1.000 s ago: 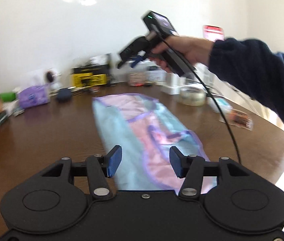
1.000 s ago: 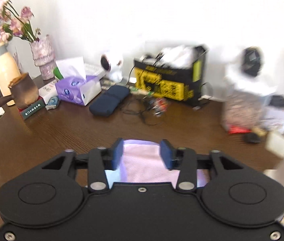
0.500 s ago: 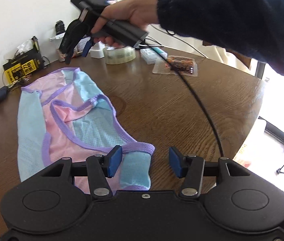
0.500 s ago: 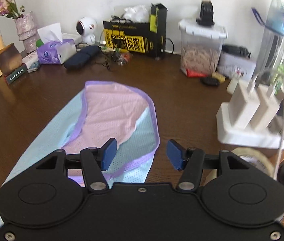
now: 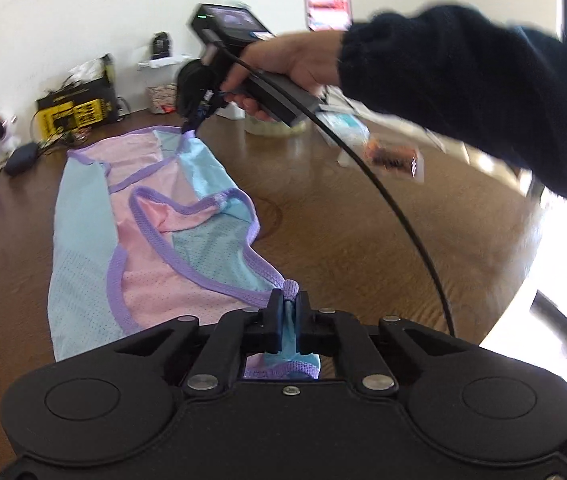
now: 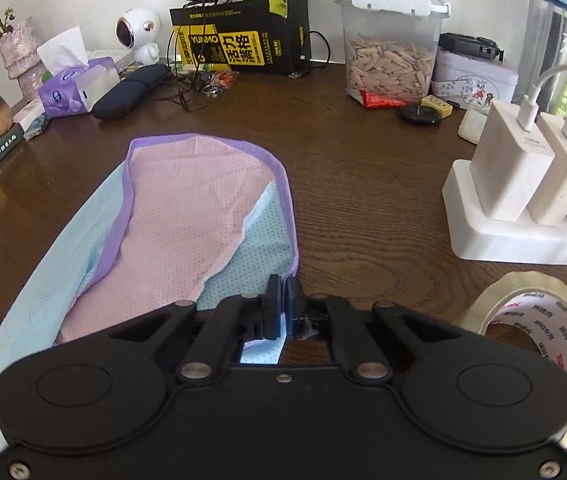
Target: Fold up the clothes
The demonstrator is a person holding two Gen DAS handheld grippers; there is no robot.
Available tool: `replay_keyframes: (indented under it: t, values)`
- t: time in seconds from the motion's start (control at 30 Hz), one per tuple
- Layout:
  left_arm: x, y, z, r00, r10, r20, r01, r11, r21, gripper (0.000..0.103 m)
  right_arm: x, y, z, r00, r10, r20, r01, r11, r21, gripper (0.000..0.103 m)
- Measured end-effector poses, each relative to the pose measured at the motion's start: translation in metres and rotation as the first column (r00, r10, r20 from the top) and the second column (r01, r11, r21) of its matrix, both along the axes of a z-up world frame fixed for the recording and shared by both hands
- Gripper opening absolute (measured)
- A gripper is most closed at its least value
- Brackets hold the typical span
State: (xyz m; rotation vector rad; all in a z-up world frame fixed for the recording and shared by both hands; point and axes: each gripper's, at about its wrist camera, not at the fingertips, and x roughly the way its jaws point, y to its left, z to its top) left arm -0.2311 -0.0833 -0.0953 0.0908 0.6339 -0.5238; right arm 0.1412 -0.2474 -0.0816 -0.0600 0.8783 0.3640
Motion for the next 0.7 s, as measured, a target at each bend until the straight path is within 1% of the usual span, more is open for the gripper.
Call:
replay_keyframes:
  t: [0.03, 0.1, 0.17, 0.23, 0.3, 0.37, 0.4, 0.5, 0.53, 0.57, 0.6, 0.63, 0.67, 0.7]
  values:
    - [0.000, 0.008, 0.001, 0.999, 0.042, -0.015, -0.042, 0.998, -0.048, 0.005, 0.000, 0.004, 0.006, 1.000, 0.001, 0.014, -0.001, 1.000, -0.004, 0.004]
    - [-0.004, 0.026, -0.003, 0.988, 0.144, -0.054, -0.149, 0.981, -0.128, 0.005, -0.001, 0.015, 0.019, 0.999, 0.008, 0.037, -0.008, 1.000, -0.007, 0.004]
    - [-0.011, 0.044, -0.007, 0.968, 0.234, -0.094, -0.248, 0.951, -0.185, 0.005, 0.002, 0.030, 0.028, 0.999, 0.022, 0.049, -0.021, 1.000, -0.016, 0.004]
    - [-0.019, 0.055, -0.011, 0.951, 0.283, -0.123, -0.304, 0.926, -0.223, 0.005, 0.005, 0.050, 0.032, 0.998, 0.042, 0.048, -0.040, 0.999, -0.023, 0.004]
    - [-0.027, 0.061, -0.014, 0.942, 0.308, -0.133, -0.332, 0.910, -0.249, 0.005, 0.011, 0.074, 0.031, 0.998, 0.062, 0.029, -0.061, 0.998, -0.034, 0.004]
    - [-0.035, 0.066, -0.016, 0.936, 0.327, -0.133, -0.352, 0.893, -0.280, 0.005, 0.017, 0.104, 0.021, 0.996, 0.086, 0.011, -0.085, 0.993, -0.076, 0.004]
    - [-0.037, 0.067, -0.015, 0.936, 0.329, -0.124, -0.352, 0.891, -0.287, 0.006, 0.020, 0.118, 0.016, 0.995, 0.096, 0.003, -0.095, 0.991, -0.097, 0.004]
    - [-0.039, 0.070, -0.013, 0.942, 0.322, -0.099, -0.336, 0.898, -0.284, 0.007, 0.025, 0.140, 0.002, 0.994, 0.110, -0.023, -0.112, 0.984, -0.135, 0.006]
    - [-0.039, 0.070, -0.012, 0.945, 0.313, -0.096, -0.328, 0.902, -0.283, 0.014, 0.025, 0.143, 0.000, 0.993, 0.115, -0.030, -0.118, 0.982, -0.144, 0.015]
    - [-0.039, 0.071, -0.012, 0.947, 0.304, -0.100, -0.320, 0.905, -0.279, 0.019, 0.025, 0.146, -0.002, 0.992, 0.120, -0.035, -0.124, 0.981, -0.152, 0.027]
    - [-0.040, 0.072, -0.010, 0.951, 0.295, -0.096, -0.310, 0.906, -0.287, 0.033, 0.024, 0.146, -0.001, 0.992, 0.119, -0.030, -0.122, 0.980, -0.154, 0.030]
    - [-0.041, 0.074, -0.008, 0.955, 0.285, -0.087, -0.298, 0.906, -0.300, 0.042, 0.021, 0.144, 0.004, 0.994, 0.109, -0.007, -0.108, 0.980, -0.164, 0.035]
    - [-0.042, 0.075, -0.006, 0.958, 0.275, -0.078, -0.286, 0.906, -0.312, 0.043, 0.018, 0.140, 0.011, 0.995, 0.098, 0.018, -0.093, 0.981, -0.172, 0.039]
    - [-0.042, 0.077, -0.003, 0.963, 0.261, -0.060, -0.266, 0.909, -0.322, 0.044, 0.015, 0.137, 0.016, 0.995, 0.098, 0.033, -0.091, 0.981, -0.171, 0.040]
